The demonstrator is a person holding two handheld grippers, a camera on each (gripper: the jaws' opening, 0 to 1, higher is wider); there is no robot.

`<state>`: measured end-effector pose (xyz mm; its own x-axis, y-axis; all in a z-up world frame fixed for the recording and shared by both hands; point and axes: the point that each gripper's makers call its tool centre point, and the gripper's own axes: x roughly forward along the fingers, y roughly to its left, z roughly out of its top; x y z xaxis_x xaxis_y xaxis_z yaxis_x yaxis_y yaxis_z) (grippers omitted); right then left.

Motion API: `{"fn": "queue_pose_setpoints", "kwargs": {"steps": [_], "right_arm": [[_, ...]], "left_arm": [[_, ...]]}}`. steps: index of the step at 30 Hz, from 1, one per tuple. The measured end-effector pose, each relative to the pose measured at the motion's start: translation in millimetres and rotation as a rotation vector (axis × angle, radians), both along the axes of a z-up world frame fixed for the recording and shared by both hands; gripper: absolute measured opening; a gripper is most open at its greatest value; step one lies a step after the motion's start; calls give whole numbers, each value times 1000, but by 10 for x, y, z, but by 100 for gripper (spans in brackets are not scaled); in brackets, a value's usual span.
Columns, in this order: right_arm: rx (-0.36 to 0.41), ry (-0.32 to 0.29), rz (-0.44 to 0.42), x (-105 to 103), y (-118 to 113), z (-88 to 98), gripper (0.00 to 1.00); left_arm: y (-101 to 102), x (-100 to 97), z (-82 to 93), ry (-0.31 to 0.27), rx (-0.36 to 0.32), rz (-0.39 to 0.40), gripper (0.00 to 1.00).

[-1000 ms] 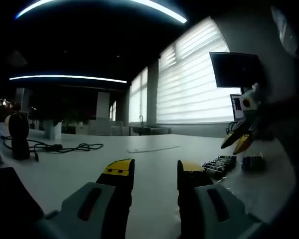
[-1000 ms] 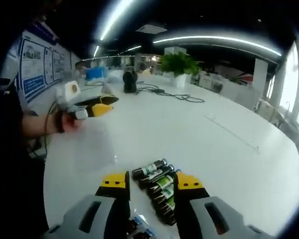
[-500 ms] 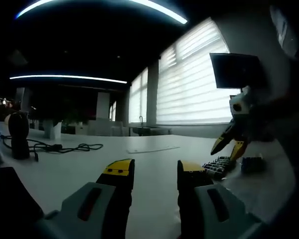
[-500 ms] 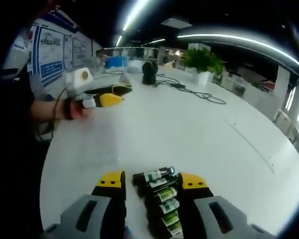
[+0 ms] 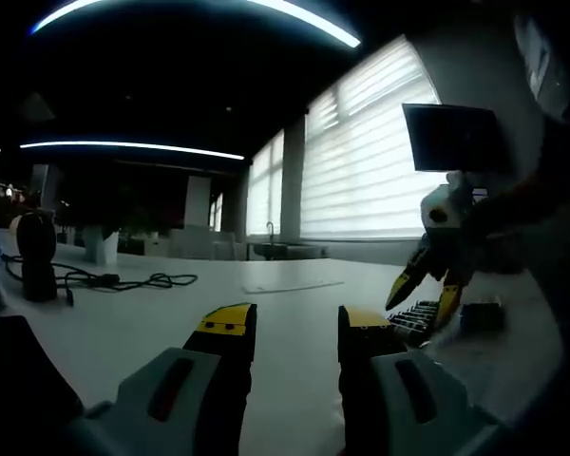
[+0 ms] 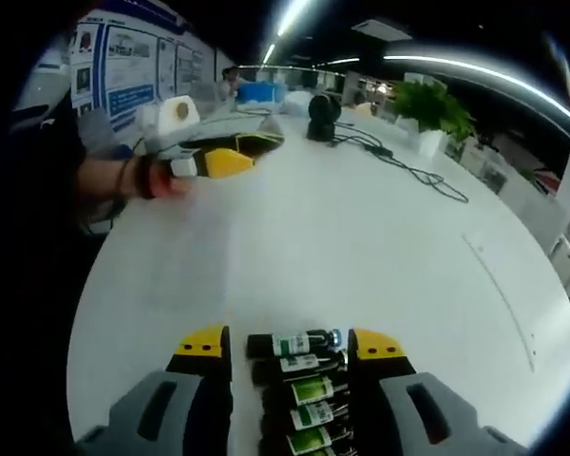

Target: Grip medicine bottles put into box

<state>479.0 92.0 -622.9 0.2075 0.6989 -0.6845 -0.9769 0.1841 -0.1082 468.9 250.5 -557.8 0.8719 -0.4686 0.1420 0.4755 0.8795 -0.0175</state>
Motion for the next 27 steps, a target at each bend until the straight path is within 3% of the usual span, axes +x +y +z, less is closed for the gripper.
{"fn": "queue_pose_setpoints", "kwargs": {"steps": [13,19,27], "right_arm": [[-83,33,89,-5,46,-208,46],[-121,39,96,28,38,-272,42],[-113,51,84,11,70,-265,42]], "left_arm": [[16,4,-2,1,-17,-5,27],[6,-1,2,1,-21,-11,27],[15,0,7,0,-26,-11,27]]}}
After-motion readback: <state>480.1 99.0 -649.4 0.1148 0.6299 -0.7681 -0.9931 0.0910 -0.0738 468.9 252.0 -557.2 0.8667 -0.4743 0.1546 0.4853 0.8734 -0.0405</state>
